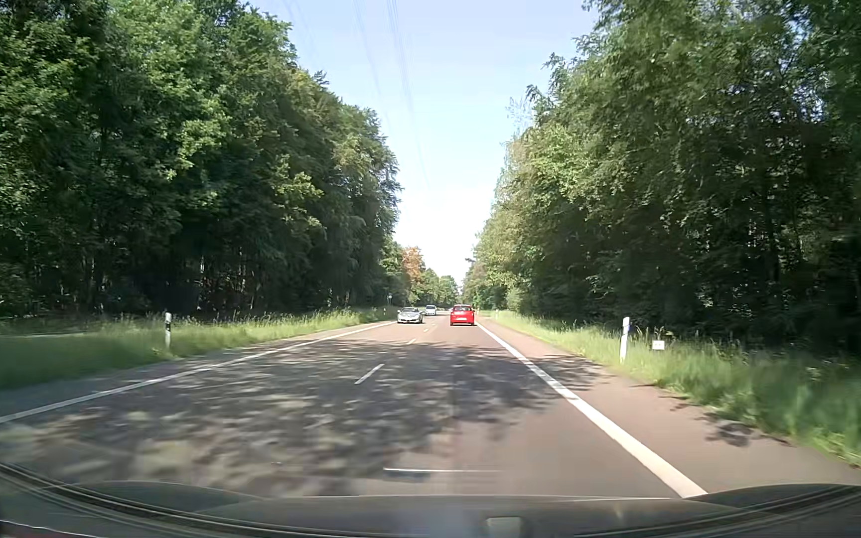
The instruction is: Follow the waypoints while adhering to traffic rules and regulations
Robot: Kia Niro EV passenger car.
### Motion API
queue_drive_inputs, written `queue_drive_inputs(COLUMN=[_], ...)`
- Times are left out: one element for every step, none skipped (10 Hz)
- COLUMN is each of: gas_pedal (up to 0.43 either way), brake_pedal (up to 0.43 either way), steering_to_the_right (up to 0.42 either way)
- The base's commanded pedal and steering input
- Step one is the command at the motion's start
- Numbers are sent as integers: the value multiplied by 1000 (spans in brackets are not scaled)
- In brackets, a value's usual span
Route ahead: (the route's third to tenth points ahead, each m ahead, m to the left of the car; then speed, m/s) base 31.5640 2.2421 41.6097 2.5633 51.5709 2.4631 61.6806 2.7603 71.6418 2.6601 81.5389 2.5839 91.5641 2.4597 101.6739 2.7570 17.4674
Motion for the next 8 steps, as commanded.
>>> queue_drive_inputs(gas_pedal=[130,130,130,130,130,130,130,130], brake_pedal=[30,30,30,30,30,30,30,30], steering_to_the_right=[1,1,1,1,1,1,2,1])
